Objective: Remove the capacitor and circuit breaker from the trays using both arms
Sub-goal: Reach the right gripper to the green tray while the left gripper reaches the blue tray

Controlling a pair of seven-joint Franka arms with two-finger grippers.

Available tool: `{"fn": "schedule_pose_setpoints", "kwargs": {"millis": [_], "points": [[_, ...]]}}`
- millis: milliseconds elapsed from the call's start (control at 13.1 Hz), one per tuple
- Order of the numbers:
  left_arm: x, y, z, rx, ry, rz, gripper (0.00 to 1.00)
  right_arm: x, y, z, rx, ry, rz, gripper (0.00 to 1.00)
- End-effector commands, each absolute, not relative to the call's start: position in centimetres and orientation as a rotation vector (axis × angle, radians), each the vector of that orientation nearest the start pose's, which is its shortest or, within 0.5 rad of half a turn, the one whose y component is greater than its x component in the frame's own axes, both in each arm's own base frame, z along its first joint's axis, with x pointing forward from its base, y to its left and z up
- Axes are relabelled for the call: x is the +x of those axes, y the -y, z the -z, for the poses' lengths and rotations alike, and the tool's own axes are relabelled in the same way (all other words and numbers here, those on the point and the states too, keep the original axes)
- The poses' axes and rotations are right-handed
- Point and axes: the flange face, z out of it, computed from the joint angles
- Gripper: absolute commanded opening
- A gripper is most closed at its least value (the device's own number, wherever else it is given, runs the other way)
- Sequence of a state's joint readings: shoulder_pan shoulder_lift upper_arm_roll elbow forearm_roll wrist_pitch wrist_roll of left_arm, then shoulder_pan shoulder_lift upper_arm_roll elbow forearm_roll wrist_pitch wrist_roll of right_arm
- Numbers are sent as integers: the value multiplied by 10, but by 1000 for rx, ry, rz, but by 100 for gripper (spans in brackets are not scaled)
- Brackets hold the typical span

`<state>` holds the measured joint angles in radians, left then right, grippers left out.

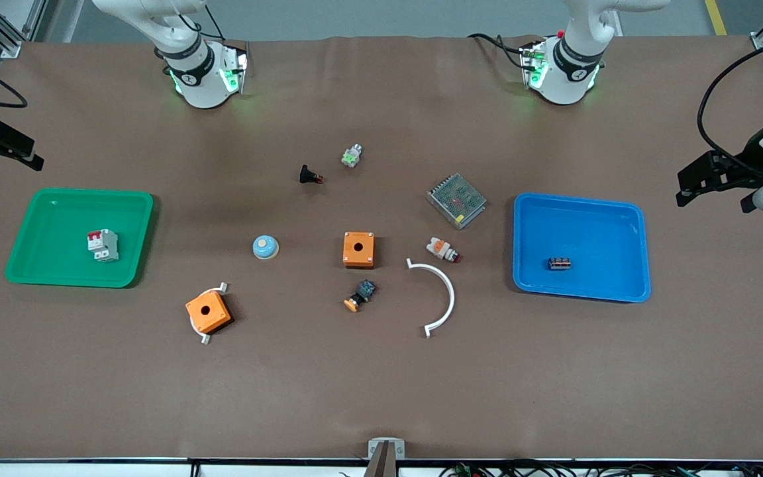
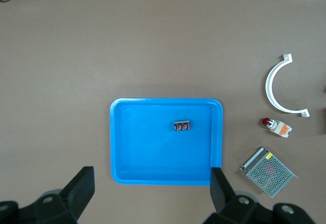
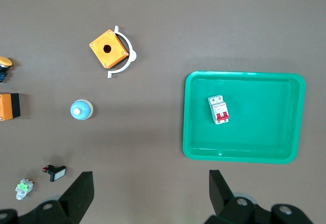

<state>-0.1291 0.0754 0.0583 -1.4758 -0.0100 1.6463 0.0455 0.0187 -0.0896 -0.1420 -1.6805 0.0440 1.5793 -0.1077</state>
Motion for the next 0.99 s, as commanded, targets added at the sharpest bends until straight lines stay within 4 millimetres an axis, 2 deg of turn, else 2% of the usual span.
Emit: {"fn": "schedule_pose_setpoints", "kwargs": {"millis": [0, 229, 381, 534, 686, 915], "points": [[582, 47, -633, -3131, -190, 140, 100, 529, 63, -623, -3099, -16, -15, 100], [583, 49, -629, -3143, -179, 121, 100, 537, 66, -607, -3098, -27, -57, 100], [590, 50, -614, -3139, -176, 82, 100, 540, 64, -603, -3100, -20, -63, 100], [601, 49, -583, -3140, -173, -11, 100, 550, 66, -585, -3104, -24, -84, 100], [607, 48, -548, -3139, -172, -120, 100, 570, 69, -544, -3201, 44, -185, 100], [612, 64, -473, -3105, -205, -307, 100, 583, 81, -472, -3226, 168, -226, 100]]}}
